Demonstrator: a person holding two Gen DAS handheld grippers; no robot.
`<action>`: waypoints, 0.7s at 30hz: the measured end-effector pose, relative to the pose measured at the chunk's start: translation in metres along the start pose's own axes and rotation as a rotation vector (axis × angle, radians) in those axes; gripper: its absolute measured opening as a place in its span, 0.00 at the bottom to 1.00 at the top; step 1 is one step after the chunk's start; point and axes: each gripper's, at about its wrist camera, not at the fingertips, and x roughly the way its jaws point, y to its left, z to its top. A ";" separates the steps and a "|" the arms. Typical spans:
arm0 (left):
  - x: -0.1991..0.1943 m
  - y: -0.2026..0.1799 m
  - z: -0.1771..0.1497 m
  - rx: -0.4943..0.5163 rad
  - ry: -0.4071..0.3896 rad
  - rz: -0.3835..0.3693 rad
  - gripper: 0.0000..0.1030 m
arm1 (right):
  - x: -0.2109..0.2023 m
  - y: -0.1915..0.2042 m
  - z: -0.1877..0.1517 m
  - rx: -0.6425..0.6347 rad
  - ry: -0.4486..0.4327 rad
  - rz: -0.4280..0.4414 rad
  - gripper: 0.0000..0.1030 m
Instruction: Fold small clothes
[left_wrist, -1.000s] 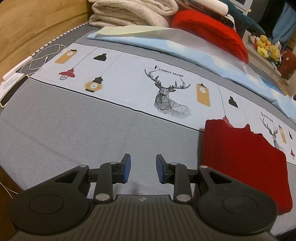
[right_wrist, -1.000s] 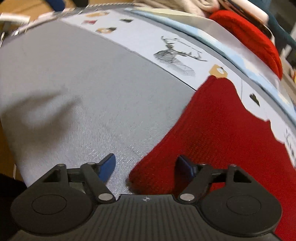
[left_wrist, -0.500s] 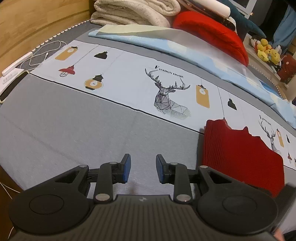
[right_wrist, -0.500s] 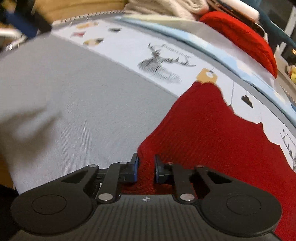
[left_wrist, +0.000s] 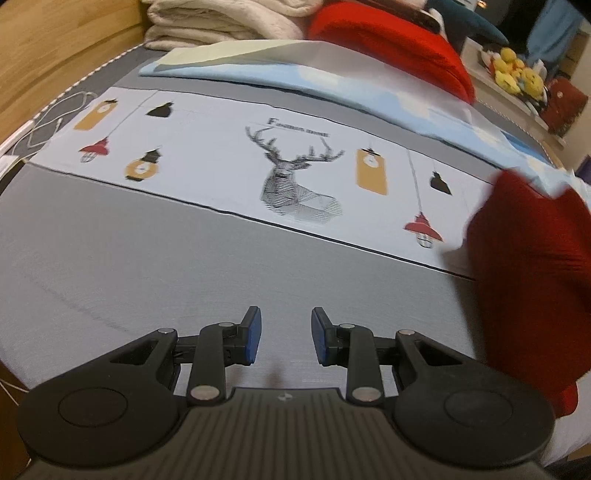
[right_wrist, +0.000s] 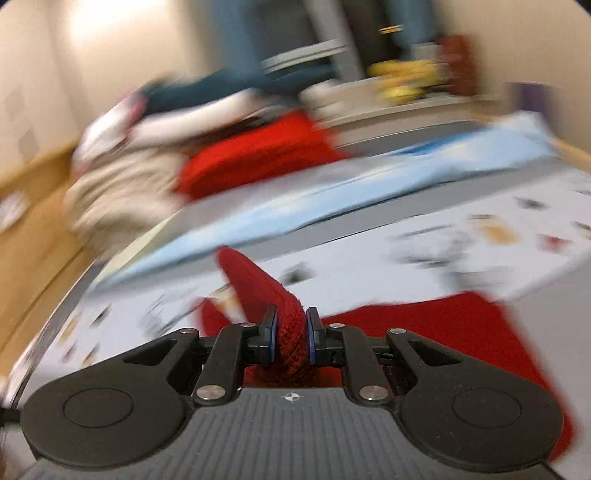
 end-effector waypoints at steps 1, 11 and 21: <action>0.002 -0.007 0.000 0.010 0.001 -0.001 0.32 | -0.006 -0.032 -0.001 0.053 -0.013 -0.074 0.14; 0.024 -0.082 0.003 0.095 0.019 -0.042 0.32 | 0.013 -0.175 -0.057 0.280 0.265 -0.438 0.20; 0.042 -0.138 -0.003 0.189 0.033 -0.069 0.32 | 0.013 -0.193 0.009 0.157 0.159 -0.228 0.57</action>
